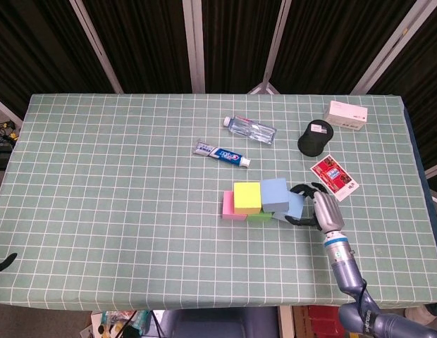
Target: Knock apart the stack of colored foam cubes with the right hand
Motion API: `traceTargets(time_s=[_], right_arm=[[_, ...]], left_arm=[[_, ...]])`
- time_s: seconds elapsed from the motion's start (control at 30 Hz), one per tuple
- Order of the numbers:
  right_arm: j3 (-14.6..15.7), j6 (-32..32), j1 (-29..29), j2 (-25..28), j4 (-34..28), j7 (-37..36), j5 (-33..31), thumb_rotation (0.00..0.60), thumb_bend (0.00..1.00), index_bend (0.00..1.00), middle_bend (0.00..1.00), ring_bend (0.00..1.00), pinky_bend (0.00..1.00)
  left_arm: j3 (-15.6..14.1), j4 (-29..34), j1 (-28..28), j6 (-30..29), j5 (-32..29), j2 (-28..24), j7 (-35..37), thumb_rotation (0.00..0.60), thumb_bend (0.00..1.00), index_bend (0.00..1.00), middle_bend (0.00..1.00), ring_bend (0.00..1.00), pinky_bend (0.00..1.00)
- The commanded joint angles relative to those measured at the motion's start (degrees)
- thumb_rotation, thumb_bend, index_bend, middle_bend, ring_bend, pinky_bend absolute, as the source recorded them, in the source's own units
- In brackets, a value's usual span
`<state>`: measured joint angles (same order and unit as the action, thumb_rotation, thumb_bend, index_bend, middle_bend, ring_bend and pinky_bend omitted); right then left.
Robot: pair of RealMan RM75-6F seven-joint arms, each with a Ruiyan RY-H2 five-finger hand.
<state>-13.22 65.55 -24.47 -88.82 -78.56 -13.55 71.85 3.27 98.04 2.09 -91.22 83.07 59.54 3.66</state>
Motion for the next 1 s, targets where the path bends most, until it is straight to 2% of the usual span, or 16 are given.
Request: traceTargets(time_s=[0.03,0.23,0.37,0.53,1.0], right_arm=[[-3.12,2.9,0.93,1.52,-1.99,-1.24,-1.5,0.6,0.22,0.39,0.41,0.54,0.16],[-5.61,1.97,1.28,4.69,-3.21,-0.77,-5.3,0.6,0.22,0.39,0.41,0.54,0.16],[-5.77,-0.56,1.75,6.5,-2.57,-2.3,-7.35,0.6,0.22,0.39,0.41,0.54,0.16],[-4.22,-1.67,3.31,8.75,-2.51,-4.3,-6.68,0.6,0.22,0.39,0.41,0.54,0.16],[1.58,-0.17,8.34,16.57,-10.72,-11.45,1.94,0.6,0.22,0.39,0.41,0.52,0.16]], left_arm=[[0.14,0.06,0.01,0.05,-0.26,0.0,0.02,0.6,0.18,0.13,0.0,0.0,0.0],[-0.03,0.37,0.07,0.24,-0.24,-0.01,-0.36,0.6,0.18,0.14,0.0,0.0,0.0],[0.02,0.29,0.25,-0.13,-0.11,-0.04,-0.06,0.6,0.18,0.14,0.0,0.0,0.0],[0.21,0.39,0.17,0.13,-0.61,0.06,-0.28,0.6,0.18,0.14,0.0,0.0,0.0],[0.02,0.44,0.16,0.36,-0.22,-0.08,-0.1,0.6,0.18,0.14,0.0,0.0,0.0]])
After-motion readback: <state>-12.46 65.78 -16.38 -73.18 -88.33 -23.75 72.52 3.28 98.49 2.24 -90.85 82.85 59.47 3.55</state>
